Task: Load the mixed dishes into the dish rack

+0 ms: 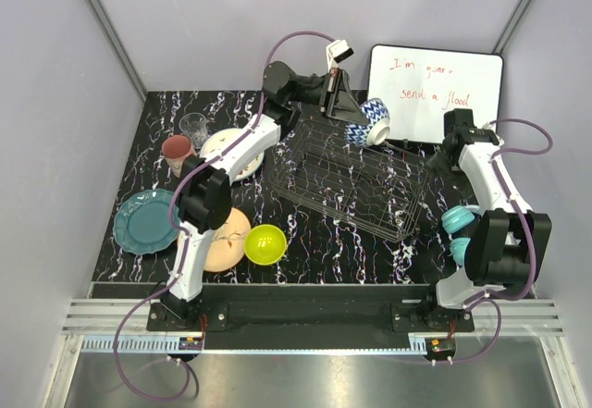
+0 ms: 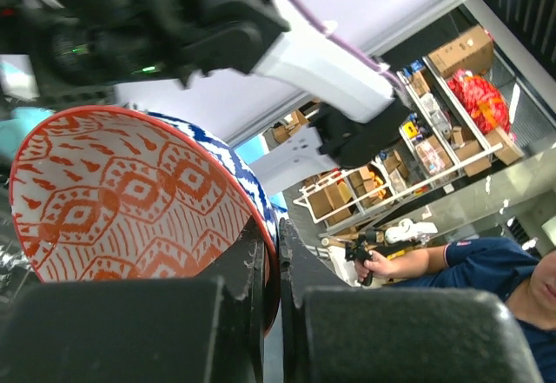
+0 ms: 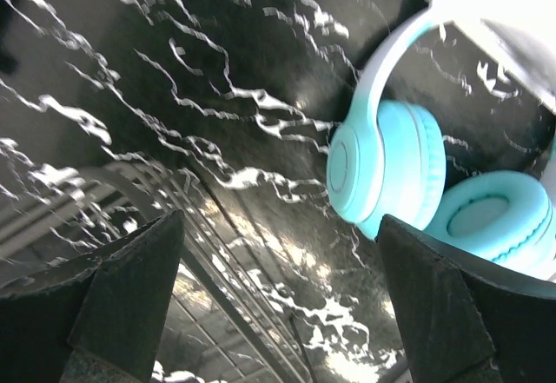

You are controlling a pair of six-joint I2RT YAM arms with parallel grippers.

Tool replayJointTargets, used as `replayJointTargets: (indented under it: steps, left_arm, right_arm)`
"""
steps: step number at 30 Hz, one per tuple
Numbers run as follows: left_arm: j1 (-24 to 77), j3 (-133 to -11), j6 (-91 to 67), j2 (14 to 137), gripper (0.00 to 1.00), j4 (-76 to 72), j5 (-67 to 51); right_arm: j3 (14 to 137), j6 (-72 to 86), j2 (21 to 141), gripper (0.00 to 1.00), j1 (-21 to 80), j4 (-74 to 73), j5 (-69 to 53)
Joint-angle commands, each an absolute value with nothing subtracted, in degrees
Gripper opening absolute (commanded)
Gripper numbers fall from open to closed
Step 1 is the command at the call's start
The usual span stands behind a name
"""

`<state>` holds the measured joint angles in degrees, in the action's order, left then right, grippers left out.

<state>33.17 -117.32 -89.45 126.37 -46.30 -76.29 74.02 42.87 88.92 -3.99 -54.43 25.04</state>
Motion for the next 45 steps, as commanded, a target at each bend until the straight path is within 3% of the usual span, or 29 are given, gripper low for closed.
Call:
replayJointTargets:
  steps: [1, 7, 17, 23, 27, 30, 39, 45]
  left_arm:
    - [33.0, -114.9, -76.3, 123.1, 0.0, -36.2, -75.3]
    - [32.9, -117.9, -40.2, 120.8, 0.0, 3.0, -66.2]
    - [33.2, -119.8, -33.6, 122.0, 0.0, 8.6, -61.5]
    - [34.7, -126.9, -34.8, 126.6, 0.0, 9.3, -60.8]
    - [35.8, -127.4, -46.2, 130.3, 0.0, 0.2, -63.4]
    - [36.4, -127.1, -63.0, 134.3, 0.0, -21.0, -65.9]
    - [37.2, -123.4, -70.7, 136.8, 0.0, -29.6, -63.9]
    - [36.9, -116.9, -75.2, 137.5, 0.0, -36.5, -59.3]
  right_arm:
    - [72.5, 43.7, 89.2, 1.0, -4.0, -55.1, 20.9]
    - [74.2, 42.6, 92.9, 1.0, -4.0, -53.3, 17.5]
    - [76.6, 42.3, 98.1, 1.0, -3.3, -46.1, 7.1]
    - [78.9, 42.3, 100.9, 1.0, -1.7, -43.5, 2.4]
    - [77.7, 42.0, 99.8, 1.0, -1.5, -43.4, 1.9]
    - [76.0, 41.9, 94.3, 1.0, -1.7, -44.2, 4.9]
    - [70.2, 43.9, 74.6, 1.0, -3.1, -42.4, 8.5]
    - [68.4, 45.8, 70.2, 1.0, -3.1, -43.7, 5.1]
